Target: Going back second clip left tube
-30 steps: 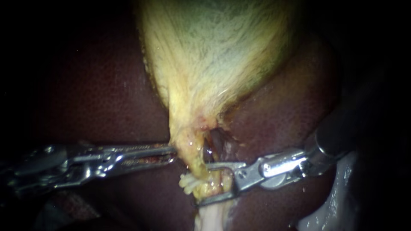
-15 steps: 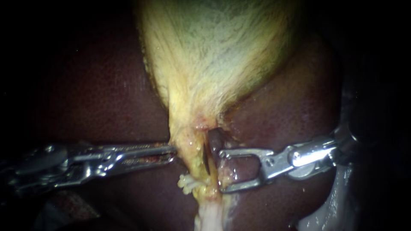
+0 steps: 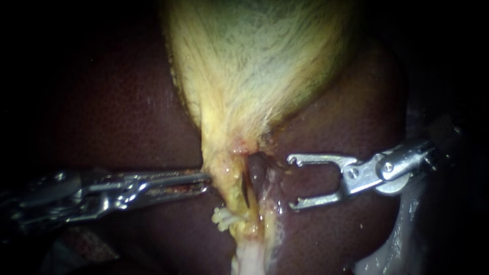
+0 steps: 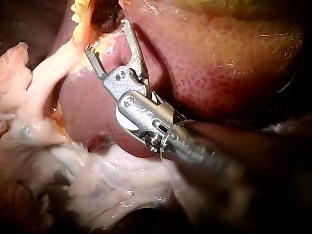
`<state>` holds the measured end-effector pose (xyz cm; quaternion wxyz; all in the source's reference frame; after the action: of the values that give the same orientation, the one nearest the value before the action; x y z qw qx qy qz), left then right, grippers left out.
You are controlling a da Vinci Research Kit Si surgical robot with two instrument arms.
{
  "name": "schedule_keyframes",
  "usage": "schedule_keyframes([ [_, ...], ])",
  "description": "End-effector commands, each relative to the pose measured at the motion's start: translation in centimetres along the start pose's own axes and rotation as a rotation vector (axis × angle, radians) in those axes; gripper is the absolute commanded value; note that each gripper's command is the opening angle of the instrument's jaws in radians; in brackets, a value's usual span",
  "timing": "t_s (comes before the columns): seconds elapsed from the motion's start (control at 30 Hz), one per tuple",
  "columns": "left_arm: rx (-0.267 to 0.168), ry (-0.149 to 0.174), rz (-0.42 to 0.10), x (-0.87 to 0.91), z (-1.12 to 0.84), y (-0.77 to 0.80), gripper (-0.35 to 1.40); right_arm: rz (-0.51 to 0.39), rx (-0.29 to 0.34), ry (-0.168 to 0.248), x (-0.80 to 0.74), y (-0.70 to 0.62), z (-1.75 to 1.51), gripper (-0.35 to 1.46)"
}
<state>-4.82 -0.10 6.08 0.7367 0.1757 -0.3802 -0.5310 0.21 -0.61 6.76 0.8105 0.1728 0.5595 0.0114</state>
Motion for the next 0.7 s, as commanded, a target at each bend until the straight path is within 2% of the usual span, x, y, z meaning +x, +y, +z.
schedule_keyframes([
  [0.03, 0.0, 0.0, -0.001, 0.0, 0.02, 0.02, -0.25, 0.0, 0.001, 0.0, 0.0, -0.01, 0.0, 0.6],
  [0.2, -0.004, -0.003, 0.002, 0.03, 0.19, 0.1, -0.25, -0.006, 0.001, 0.0, 0.02, -0.02, 0.0, 0.6],
  [0.37, 0.004, 0.0, 0.005, 0.1, 0.35, 0.09, -0.25, -0.006, 0.001, 0.0, 0.02, -0.03, 0.0, 0.6],
  [0.7, 0.01, 0.006, 0.006, 0.12, 0.41, 0.03, -0.25, -0.012, 0.001, 0.0, 0.02, -0.04, 0.0, 0.6],
])
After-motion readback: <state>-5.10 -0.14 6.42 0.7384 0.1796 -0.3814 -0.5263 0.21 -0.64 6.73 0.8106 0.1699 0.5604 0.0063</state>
